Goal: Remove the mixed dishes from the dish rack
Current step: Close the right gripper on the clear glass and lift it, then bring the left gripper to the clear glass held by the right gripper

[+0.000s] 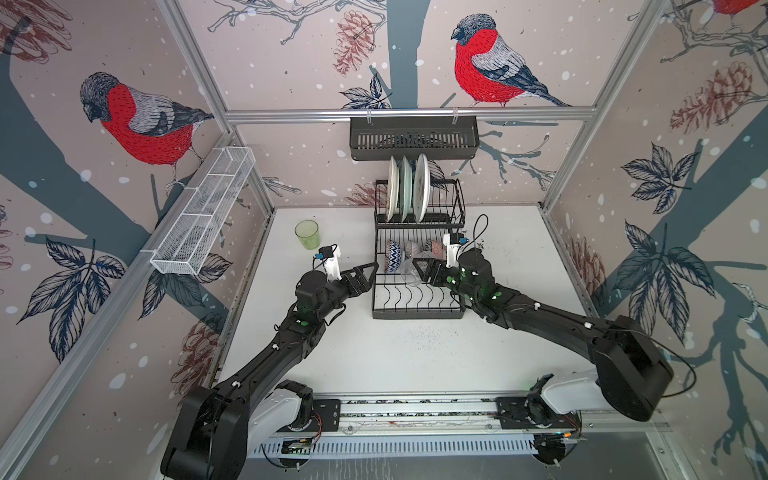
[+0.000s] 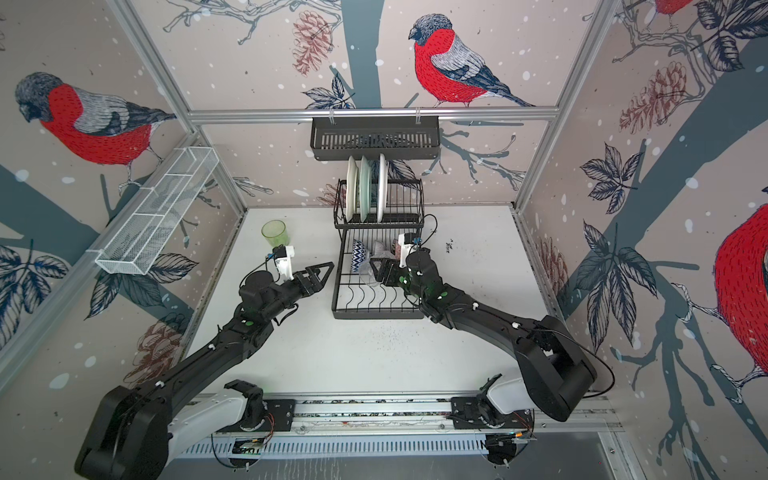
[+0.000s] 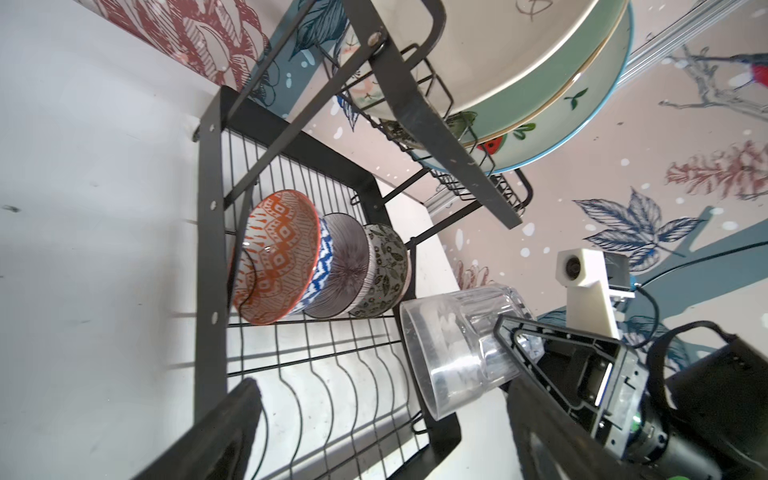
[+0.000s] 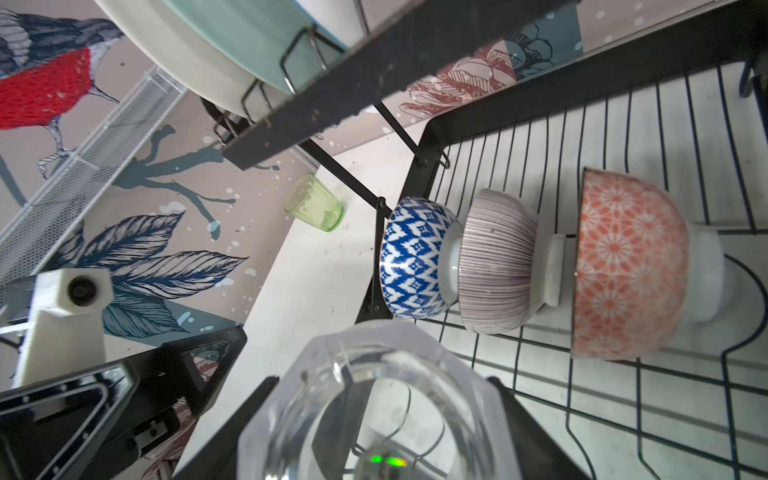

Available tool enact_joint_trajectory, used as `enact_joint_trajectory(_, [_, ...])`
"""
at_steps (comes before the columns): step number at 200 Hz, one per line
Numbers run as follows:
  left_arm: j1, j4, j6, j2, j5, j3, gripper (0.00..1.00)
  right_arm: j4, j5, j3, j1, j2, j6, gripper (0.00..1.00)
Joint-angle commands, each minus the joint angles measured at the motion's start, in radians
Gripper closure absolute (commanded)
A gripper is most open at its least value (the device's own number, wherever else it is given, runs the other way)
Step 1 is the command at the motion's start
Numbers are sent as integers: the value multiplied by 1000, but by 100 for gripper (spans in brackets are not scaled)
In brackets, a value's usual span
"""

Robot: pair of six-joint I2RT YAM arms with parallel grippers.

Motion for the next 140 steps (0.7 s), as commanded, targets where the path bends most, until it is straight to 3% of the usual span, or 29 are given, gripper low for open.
enact_joint_trajectory(1, [-3, 196, -112, 26, 99, -14, 10, 101, -60, -14, -7, -26, 29, 29])
enact_joint_trajectory(29, [-14, 346, -207, 79, 144, -32, 14, 130, -88, -29, -15, -49, 49, 29])
enact_joint_trajectory(140, [-101, 526, -316, 224, 141, 1, 26, 293, -181, -82, -53, -36, 120, 28])
